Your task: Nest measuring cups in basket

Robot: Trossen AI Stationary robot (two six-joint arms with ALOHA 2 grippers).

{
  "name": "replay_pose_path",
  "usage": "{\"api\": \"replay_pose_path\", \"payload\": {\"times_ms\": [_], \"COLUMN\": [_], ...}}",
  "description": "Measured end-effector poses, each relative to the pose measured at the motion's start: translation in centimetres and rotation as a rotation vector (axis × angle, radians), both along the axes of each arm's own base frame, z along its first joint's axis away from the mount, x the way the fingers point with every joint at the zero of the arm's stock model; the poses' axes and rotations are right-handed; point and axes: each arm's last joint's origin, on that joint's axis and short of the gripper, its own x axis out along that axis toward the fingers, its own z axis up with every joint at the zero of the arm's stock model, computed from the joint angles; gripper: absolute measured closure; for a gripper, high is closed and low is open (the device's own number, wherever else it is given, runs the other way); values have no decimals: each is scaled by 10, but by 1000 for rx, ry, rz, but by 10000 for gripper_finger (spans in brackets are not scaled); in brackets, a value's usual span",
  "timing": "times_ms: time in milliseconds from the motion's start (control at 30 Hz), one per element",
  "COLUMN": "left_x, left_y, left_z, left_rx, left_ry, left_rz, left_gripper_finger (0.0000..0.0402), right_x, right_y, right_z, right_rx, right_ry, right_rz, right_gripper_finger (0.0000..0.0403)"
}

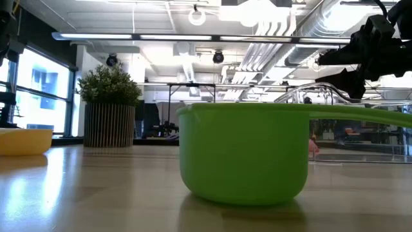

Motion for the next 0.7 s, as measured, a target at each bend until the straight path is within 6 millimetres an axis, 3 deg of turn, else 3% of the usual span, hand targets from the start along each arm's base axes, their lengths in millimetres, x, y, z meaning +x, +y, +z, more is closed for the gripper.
{"api": "replay_pose_path", "payload": {"times_ms": [400,700], "left_x": [3,6], "left_y": [1,3], "left_z": [0,0], "left_rx": [2,-86], "left_ry": [6,214], "left_rz": [105,246], "left_gripper_finger": [280,280], "right_x": [0,0], "right_y": [0,0], "right_z": [0,0], "right_rx": [0,0], "right_ry": [0,0], "right_rz": [0,0], "right_gripper_finger": [146,146]}}
